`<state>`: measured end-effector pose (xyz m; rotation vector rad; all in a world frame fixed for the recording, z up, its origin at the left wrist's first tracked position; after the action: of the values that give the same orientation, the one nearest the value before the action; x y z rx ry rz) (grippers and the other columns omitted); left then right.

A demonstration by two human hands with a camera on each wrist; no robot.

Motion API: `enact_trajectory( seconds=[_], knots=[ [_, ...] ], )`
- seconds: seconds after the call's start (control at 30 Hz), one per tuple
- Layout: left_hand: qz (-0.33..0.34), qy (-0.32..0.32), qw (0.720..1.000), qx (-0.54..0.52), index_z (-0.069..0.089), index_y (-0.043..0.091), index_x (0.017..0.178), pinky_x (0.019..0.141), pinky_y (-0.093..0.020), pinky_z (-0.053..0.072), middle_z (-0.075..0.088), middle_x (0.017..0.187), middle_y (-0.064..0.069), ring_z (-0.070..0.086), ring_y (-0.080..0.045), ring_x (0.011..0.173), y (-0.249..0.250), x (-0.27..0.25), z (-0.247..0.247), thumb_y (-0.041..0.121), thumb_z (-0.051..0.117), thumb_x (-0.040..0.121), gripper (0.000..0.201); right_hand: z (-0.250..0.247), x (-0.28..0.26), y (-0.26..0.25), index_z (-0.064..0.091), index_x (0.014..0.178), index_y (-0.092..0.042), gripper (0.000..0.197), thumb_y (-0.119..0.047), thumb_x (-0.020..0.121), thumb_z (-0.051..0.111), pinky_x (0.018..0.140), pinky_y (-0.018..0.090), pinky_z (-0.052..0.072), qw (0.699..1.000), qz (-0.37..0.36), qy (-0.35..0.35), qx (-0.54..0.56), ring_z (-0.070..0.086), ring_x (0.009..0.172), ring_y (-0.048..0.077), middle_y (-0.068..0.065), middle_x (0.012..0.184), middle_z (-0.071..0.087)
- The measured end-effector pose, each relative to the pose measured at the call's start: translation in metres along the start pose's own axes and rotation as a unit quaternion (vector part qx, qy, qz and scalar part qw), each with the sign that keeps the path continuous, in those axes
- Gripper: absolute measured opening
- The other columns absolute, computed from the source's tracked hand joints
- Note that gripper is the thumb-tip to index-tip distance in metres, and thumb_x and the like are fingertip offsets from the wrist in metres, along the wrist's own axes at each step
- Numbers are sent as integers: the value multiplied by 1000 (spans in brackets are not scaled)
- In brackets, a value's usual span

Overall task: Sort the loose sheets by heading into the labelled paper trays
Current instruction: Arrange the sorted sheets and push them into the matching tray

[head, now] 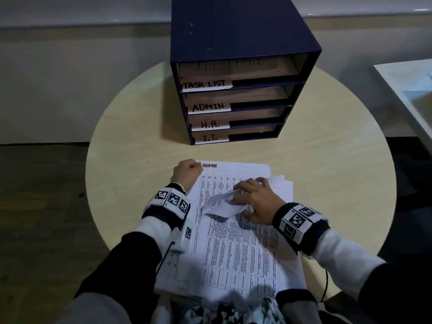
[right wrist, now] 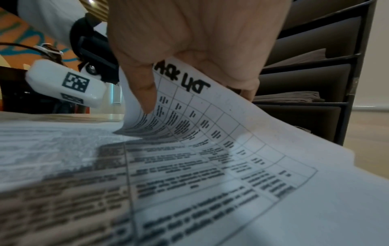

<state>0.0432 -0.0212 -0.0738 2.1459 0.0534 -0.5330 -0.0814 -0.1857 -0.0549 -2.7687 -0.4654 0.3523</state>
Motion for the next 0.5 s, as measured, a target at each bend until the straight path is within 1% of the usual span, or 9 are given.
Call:
enact_trajectory(
  seconds=[0.1, 0.17, 0.2, 0.27, 0.3, 0.37, 0.4, 0.43, 0.5],
  knots=[
    [-17, -15, 999, 23, 55, 22, 66, 91, -30, 46, 62, 87, -4, 57, -23, 91, -7, 1, 1, 12, 49, 91, 28, 4, 0, -4, 66, 93, -22, 34, -18, 62, 54, 65, 45, 48, 999, -11, 41, -22, 62, 79, 26, 3, 90, 64],
    [-4, -95, 995, -27, 56, 16, 71, 83, -28, 43, 58, 82, -4, 53, -20, 88, -2, -13, 6, 21, 51, 94, 24, 2, 2, -8, 55, 95, -21, 30, -11, 69, 44, 69, 45, 49, 998, 10, 66, 0, 59, 79, 24, 2, 89, 61],
    [-1, -144, 988, -51, 59, 13, 77, 81, -28, 42, 57, 81, -5, 53, -21, 85, 4, -23, 9, 32, 48, 95, 28, -2, 4, -10, 50, 99, -19, 30, -4, 74, 45, 77, 47, 47, 996, 29, 74, 29, 56, 84, 24, 4, 93, 60],
    [-21, -201, 976, -79, 63, -2, 98, 89, -37, 44, 64, 93, -22, 59, -33, 89, 8, -34, 15, 56, 35, 91, 65, -11, 12, -5, 44, 110, -11, 29, 2, 83, 47, 91, 39, 36, 987, 90, 89, 95, 52, 96, 25, 8, 103, 59],
    [-35, -211, 973, -92, 58, -8, 114, 102, -46, 40, 61, 110, -30, 57, -42, 102, 7, -37, 19, 66, 30, 87, 83, -18, 15, -1, 42, 114, -9, 30, 1, 86, 46, 89, 32, 30, 979, 125, 101, 122, 52, 100, 26, 9, 106, 59],
    [-26, -197, 972, -124, 47, 0, 131, 112, -54, 27, 49, 133, -25, 48, -39, 123, 10, -42, 27, 88, 32, 68, 109, -31, 23, 7, 39, 118, -8, 33, 0, 87, 46, 82, 31, 25, 962, 180, 138, 150, 53, 105, 28, 12, 109, 61],
    [-1, -175, 975, -134, 47, 7, 134, 111, -53, 29, 50, 137, -16, 48, -32, 126, 9, -43, 30, 93, 38, 58, 115, -39, 26, 9, 40, 119, -8, 35, 0, 86, 47, 80, 31, 24, 957, 202, 148, 146, 52, 107, 29, 13, 111, 60],
    [19, -147, 979, -142, 48, 12, 134, 109, -50, 34, 54, 135, -9, 51, -25, 125, 10, -43, 32, 90, 48, 55, 111, -45, 29, 10, 41, 120, -9, 38, 0, 84, 49, 80, 32, 24, 954, 222, 147, 135, 50, 109, 29, 13, 114, 58],
    [45, -85, 986, -135, 51, 17, 130, 102, -47, 43, 60, 127, -1, 56, -20, 117, 12, -41, 35, 65, 67, 66, 81, -57, 35, 7, 48, 119, -11, 37, -2, 84, 52, 81, 33, 24, 953, 231, 156, 122, 47, 114, 28, 10, 120, 57]
  ],
)
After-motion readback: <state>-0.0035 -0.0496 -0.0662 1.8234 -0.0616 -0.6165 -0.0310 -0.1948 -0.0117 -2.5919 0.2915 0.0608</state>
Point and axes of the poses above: each hand's wrist, its own x-axis towards the middle knuckle, its own z-axis out of the palm, y = z × x, the point moved 3 cm from there along x, towards the middle knuckle
